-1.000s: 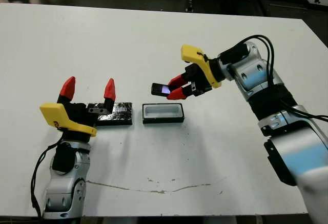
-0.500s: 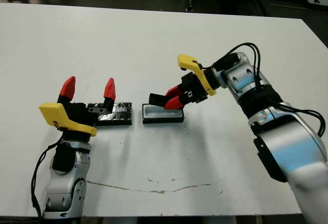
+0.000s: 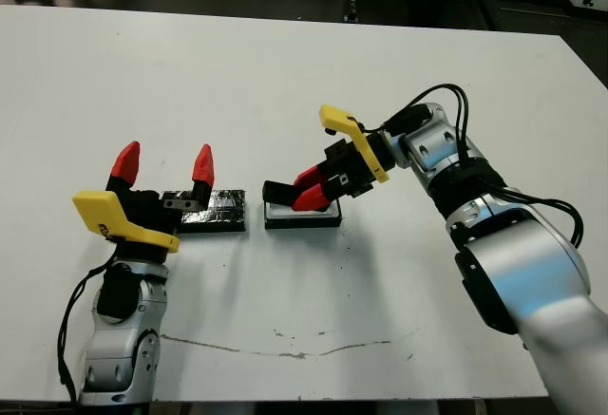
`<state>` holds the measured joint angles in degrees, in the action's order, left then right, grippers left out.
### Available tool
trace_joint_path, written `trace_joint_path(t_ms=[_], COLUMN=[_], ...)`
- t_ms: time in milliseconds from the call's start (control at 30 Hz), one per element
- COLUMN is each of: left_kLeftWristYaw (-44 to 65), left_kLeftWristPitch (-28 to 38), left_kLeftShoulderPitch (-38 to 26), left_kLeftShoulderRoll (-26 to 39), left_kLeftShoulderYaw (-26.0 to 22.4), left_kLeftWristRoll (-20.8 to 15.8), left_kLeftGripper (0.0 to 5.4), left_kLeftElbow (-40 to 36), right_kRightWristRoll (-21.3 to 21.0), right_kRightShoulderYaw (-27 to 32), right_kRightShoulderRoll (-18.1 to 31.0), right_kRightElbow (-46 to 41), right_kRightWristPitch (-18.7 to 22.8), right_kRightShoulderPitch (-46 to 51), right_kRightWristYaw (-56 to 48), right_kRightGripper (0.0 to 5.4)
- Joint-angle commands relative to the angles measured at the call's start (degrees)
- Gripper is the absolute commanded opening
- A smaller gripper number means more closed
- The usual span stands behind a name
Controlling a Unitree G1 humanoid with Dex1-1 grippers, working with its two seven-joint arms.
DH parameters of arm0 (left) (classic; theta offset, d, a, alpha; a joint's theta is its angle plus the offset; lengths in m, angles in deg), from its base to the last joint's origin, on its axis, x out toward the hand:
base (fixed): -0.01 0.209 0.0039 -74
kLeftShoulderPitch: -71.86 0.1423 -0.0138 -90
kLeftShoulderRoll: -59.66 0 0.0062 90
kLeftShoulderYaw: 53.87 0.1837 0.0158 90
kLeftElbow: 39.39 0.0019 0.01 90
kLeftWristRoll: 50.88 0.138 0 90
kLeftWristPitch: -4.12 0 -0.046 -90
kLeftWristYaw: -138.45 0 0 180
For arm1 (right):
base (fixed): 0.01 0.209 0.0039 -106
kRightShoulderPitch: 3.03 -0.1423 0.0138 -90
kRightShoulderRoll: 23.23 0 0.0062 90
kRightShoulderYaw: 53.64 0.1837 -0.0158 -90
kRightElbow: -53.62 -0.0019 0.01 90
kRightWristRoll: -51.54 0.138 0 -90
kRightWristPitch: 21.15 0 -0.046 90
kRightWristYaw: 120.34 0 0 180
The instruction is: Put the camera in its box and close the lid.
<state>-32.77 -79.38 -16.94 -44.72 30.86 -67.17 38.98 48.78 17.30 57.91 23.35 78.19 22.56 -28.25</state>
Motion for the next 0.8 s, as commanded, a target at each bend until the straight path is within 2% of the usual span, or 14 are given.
trace_joint_path(t_ms=[33,467,800], left_kLeftWristYaw=[0.15,-0.06,-0.15], left_kLeftWristPitch=[-0.67,-0.47,-0.84], left_kLeftShoulderPitch=[0.33,0.44,0.48], left_kLeftShoulderRoll=[0.08,0.13,0.05], left_kLeftShoulderYaw=[0.02,0.1,0.09], left_kLeftWristRoll=[0.12,0.73,0.44], left_kLeftGripper=[5.4,5.4,5.4], left_kLeftElbow=[0.27,0.32,0.06], right_kRightWristRoll=[-0.8,-1.32,-1.24], right_kRightShoulderYaw=[0.33,0.41,0.54], right_kRightShoulderRoll=[0.12,0.54,0.79], right_kRightElbow=[-0.29,-2.02,-1.95], right_kRightWristPitch=[-1.38,-3.15,-2.38], right_kRightShoulderPitch=[-1.13,-0.34,-0.29], right_kRightWristYaw=[1.52,5.28,5.01], right_kRightGripper=[1.66,1.66,1.66])
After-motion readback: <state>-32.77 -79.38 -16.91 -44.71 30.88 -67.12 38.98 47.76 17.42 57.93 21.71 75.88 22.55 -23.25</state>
